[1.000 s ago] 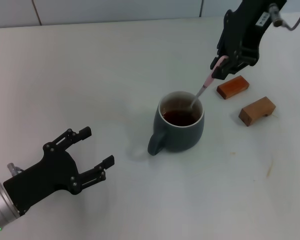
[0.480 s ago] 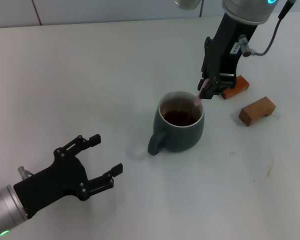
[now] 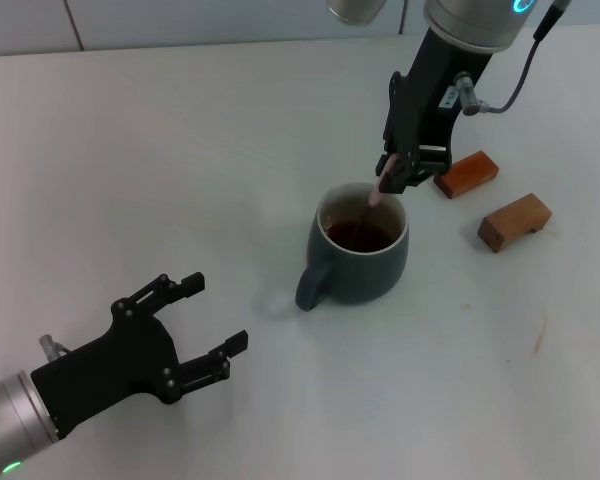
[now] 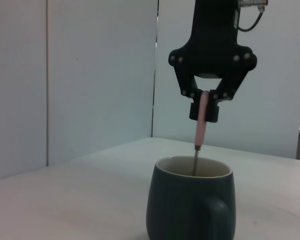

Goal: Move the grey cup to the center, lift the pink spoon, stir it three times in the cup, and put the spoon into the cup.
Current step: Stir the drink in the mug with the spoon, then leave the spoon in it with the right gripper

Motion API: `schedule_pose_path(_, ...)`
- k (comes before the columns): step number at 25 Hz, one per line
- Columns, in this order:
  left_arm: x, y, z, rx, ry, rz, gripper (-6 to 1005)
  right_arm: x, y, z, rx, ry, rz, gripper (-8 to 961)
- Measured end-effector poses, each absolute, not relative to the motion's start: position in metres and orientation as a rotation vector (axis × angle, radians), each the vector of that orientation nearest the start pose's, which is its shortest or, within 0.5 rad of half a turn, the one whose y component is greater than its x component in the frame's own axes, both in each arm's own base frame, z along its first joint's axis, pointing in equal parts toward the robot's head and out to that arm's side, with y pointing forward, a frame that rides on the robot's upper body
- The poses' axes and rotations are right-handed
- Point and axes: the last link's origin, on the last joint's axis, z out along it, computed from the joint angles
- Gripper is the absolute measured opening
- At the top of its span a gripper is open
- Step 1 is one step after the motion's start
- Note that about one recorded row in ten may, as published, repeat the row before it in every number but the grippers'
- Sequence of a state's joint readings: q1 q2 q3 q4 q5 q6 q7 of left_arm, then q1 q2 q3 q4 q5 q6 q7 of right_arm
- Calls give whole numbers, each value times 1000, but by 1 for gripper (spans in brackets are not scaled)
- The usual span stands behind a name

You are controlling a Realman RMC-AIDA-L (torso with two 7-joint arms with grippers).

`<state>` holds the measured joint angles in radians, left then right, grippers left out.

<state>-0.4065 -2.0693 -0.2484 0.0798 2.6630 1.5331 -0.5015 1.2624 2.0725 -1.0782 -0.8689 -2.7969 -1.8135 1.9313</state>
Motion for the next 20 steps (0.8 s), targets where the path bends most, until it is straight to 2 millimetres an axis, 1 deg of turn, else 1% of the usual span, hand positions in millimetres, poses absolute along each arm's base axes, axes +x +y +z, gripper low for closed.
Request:
schedule_pose_path(7,-313,232,-69,-2513,-370,-840,855,59,407,6,-2974,44,-916,115)
schedule_pose_path(13,-315,231,-69,-2510,-375,-838,855,56,400,9,-2989,43,-964,116)
schedule_pose_path(17,-315,231,-69,-2510,-375,-839,855,50,397,9,-3026,2,-899,116)
schedule_pose_path(20,-315,231,-69,-2510,-375,-841,855,47,399,8,-3020,-15,-852,116)
